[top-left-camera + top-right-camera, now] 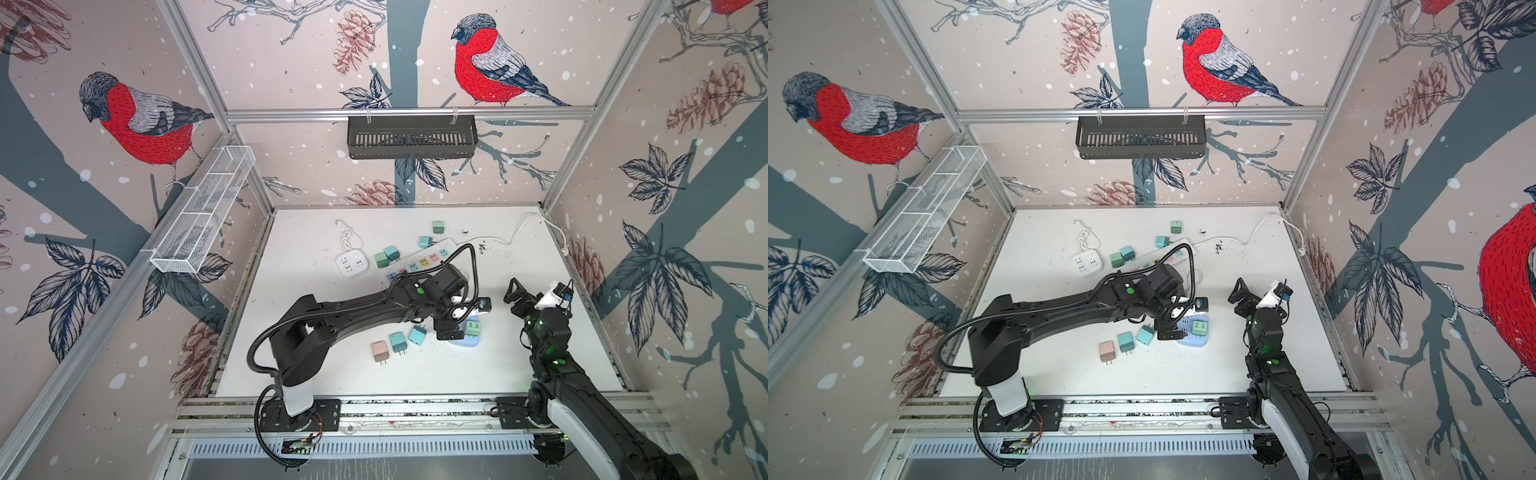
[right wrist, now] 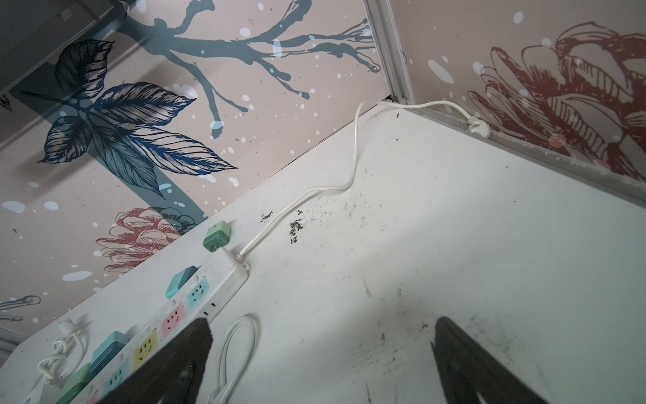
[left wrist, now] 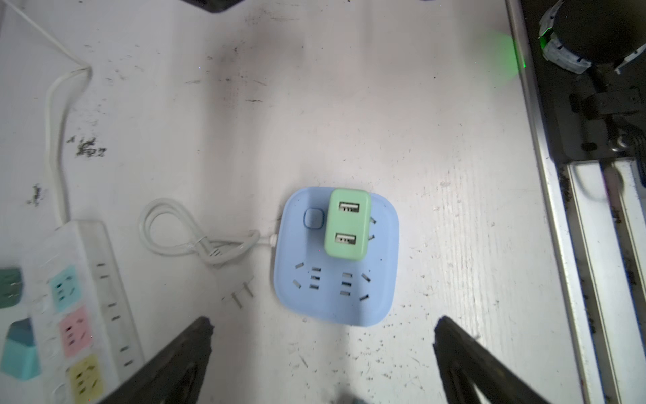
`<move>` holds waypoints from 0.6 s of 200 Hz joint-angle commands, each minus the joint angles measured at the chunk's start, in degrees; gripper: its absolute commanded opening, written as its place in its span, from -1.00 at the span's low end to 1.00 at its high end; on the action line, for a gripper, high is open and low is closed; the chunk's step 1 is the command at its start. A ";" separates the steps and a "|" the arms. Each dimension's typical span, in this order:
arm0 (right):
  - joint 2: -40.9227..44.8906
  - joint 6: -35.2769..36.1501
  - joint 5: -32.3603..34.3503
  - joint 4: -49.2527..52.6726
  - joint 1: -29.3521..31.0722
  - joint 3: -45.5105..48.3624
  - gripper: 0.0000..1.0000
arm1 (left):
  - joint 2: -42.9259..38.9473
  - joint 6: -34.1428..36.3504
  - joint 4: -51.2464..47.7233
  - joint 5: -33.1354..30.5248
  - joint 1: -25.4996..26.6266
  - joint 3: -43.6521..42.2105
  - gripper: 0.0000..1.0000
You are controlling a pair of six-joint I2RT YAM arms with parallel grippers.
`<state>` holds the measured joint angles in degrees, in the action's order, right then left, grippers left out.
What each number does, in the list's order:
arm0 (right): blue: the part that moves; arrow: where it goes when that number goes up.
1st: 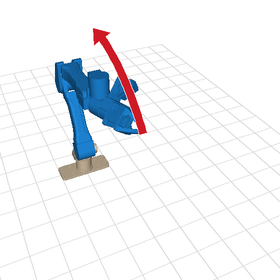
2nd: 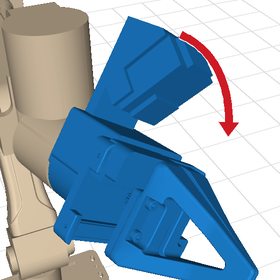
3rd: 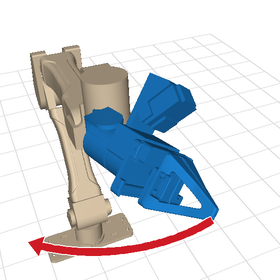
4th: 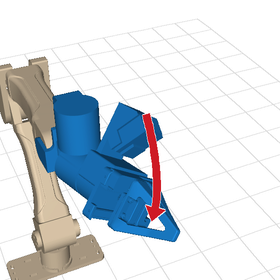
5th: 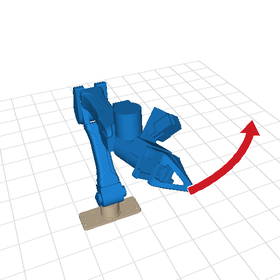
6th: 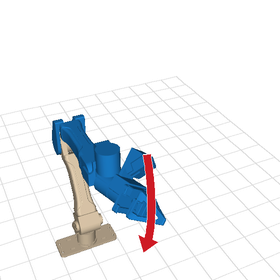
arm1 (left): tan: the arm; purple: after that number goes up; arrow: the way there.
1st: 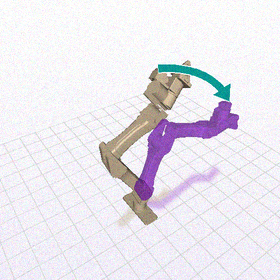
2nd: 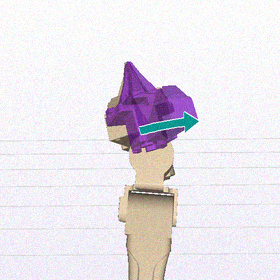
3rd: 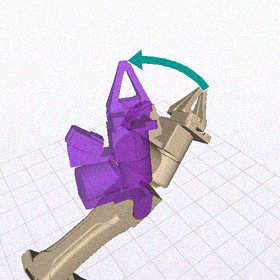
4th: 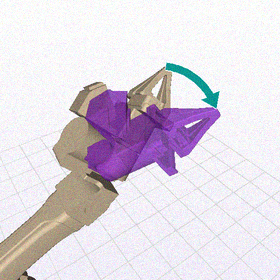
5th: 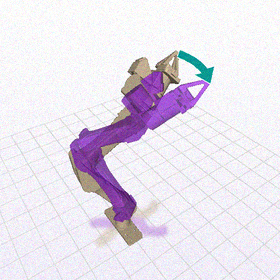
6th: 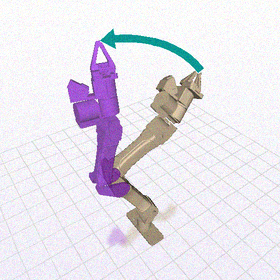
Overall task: Insert the plug
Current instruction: 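Open the left gripper and lift it away from the socket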
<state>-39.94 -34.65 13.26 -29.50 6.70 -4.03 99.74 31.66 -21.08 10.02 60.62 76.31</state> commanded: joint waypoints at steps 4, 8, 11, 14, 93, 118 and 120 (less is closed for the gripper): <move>-1.52 -2.27 2.70 1.90 -0.94 -1.23 0.99 | -7.54 -3.36 14.12 -5.11 -0.19 -6.29 0.98; -1.74 -2.26 2.49 1.94 -0.98 -1.41 0.99 | -9.03 -4.18 16.12 -5.94 -0.31 -7.67 0.97; -1.98 -2.22 2.43 2.09 -1.06 -1.47 0.99 | -10.17 -4.85 17.55 -6.74 -0.47 -8.68 0.97; -2.18 -2.25 2.39 2.20 -1.12 -1.58 0.99 | -11.36 -5.50 19.00 -7.49 -0.69 -9.39 0.98; -1.47 -0.74 -0.31 2.48 -1.16 -2.03 0.99 | -35.64 -30.38 52.29 -20.64 -14.03 -36.76 0.98; 0.31 -0.50 -1.11 1.74 -1.02 -1.01 1.00 | -35.02 -32.28 48.41 -12.38 -17.59 -34.73 0.98; 0.48 -0.44 -1.23 1.66 -1.06 -0.94 0.99 | -34.87 -32.45 48.19 -12.33 -17.63 -34.43 0.98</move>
<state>-40.77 -35.75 12.03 -26.94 5.58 -5.67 64.47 5.26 23.38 -6.24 44.69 40.27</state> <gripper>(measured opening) 0.995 0.990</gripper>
